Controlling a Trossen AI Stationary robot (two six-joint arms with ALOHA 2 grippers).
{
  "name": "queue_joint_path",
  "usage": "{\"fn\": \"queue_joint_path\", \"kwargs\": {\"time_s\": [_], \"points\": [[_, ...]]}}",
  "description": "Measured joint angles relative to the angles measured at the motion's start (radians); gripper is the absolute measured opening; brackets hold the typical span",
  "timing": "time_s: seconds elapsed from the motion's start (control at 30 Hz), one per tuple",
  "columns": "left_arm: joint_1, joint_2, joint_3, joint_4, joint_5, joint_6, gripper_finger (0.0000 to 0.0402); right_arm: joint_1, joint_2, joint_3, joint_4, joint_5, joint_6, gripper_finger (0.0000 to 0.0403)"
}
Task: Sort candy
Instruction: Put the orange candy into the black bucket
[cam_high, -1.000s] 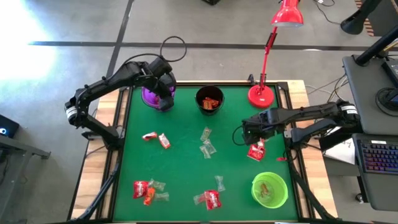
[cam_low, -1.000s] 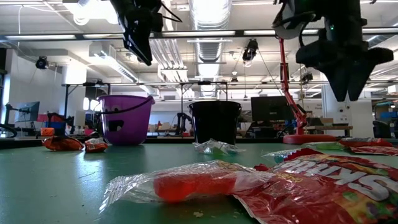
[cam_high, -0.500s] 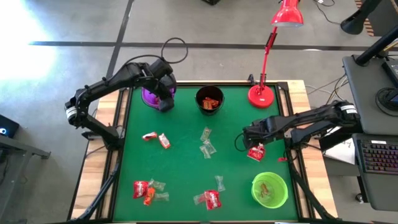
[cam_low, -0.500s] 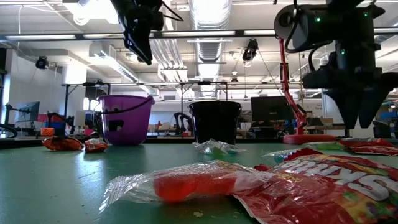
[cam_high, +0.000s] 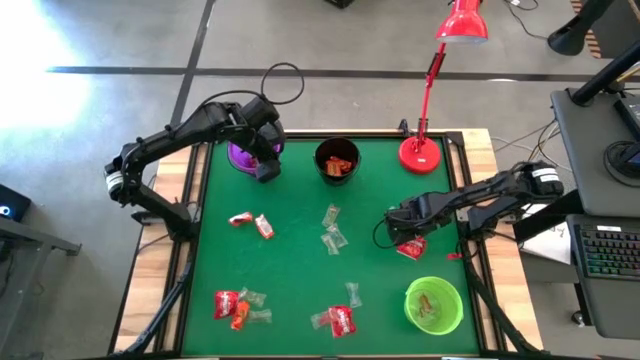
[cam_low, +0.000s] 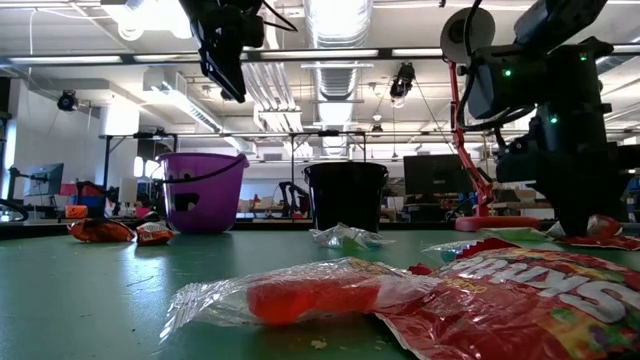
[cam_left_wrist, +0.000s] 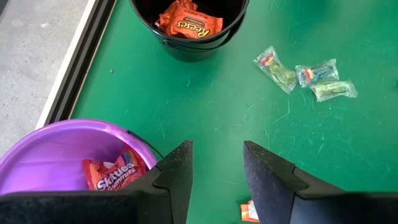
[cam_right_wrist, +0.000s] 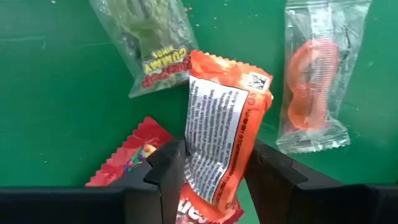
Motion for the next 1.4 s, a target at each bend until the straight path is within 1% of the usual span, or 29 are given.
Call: {"fn": "queue_joint_path", "kwargs": {"time_s": [0.07, 0.13, 0.37, 0.5, 0.67, 0.73, 0.83, 0.9, 1.0, 1.07, 1.13, 1.2, 1.27, 1.33, 1.4], "points": [[0.0, 0.0, 0.0, 0.0, 0.0, 0.0, 0.0123, 0.0, 0.018, 0.007, 0.001, -0.004, -0.002, 0.0135], [0.0, 0.0, 0.0, 0.0, 0.0, 0.0, 0.0123, 0.0, 0.028, 0.015, 0.0, -0.012, -0.002, 0.0116], [0.0, 0.001, 0.0, 0.0, 0.0, 0.008, 0.0123, 0.0, 0.0, 0.042, -0.007, -0.02, 0.005, 0.0024], [0.001, 0.001, 0.0, 0.007, -0.002, 0.025, 0.0123, 0.0, -0.037, 0.06, -0.016, -0.02, 0.028, 0.0019], [0.001, 0.001, 0.0, 0.08, -0.003, 0.051, 0.0123, 0.0, -0.095, 0.109, -0.041, -0.014, 0.031, 0.0019], [0.001, 0.002, 0.0, 0.12, -0.002, 0.075, 0.0123, 0.0, -0.12, 0.137, -0.04, 0.016, 0.03, 0.0019], [0.001, 0.002, 0.0, 0.193, 0.002, 0.117, 0.0123, 0.0, -0.147, 0.196, -0.039, 0.102, 0.003, 0.0019], [0.001, 0.002, 0.0, 0.242, 0.049, 0.137, 0.0123, -0.002, -0.158, 0.243, -0.039, 0.172, -0.038, 0.0019], [0.004, 0.006, -0.006, 0.322, 0.205, 0.15, 0.0123, -0.01, -0.162, 0.325, -0.037, 0.269, -0.131, 0.0019], [0.005, 0.018, -0.007, 0.365, 0.308, 0.152, 0.0123, -0.022, -0.159, 0.378, -0.035, 0.314, -0.198, 0.0019], [0.006, 0.037, -0.007, 0.405, 0.385, 0.15, 0.0123, -0.039, -0.156, 0.426, -0.032, 0.347, -0.262, 0.0019], [0.006, 0.064, -0.007, 0.435, 0.431, 0.144, 0.0123, -0.054, -0.155, 0.468, -0.029, 0.376, -0.314, 0.0019], [0.006, 0.099, -0.007, 0.458, 0.452, 0.132, 0.0123, -0.067, -0.155, 0.508, -0.021, 0.406, -0.358, 0.002], [0.006, 0.134, -0.008, 0.475, 0.465, 0.12, 0.0123, -0.079, -0.155, 0.543, -0.022, 0.422, -0.414, 0.002], [0.006, 0.167, -0.008, 0.504, 0.503, 0.09, 0.0123, -0.091, -0.154, 0.575, -0.021, 0.427, -0.467, 0.002]]}}
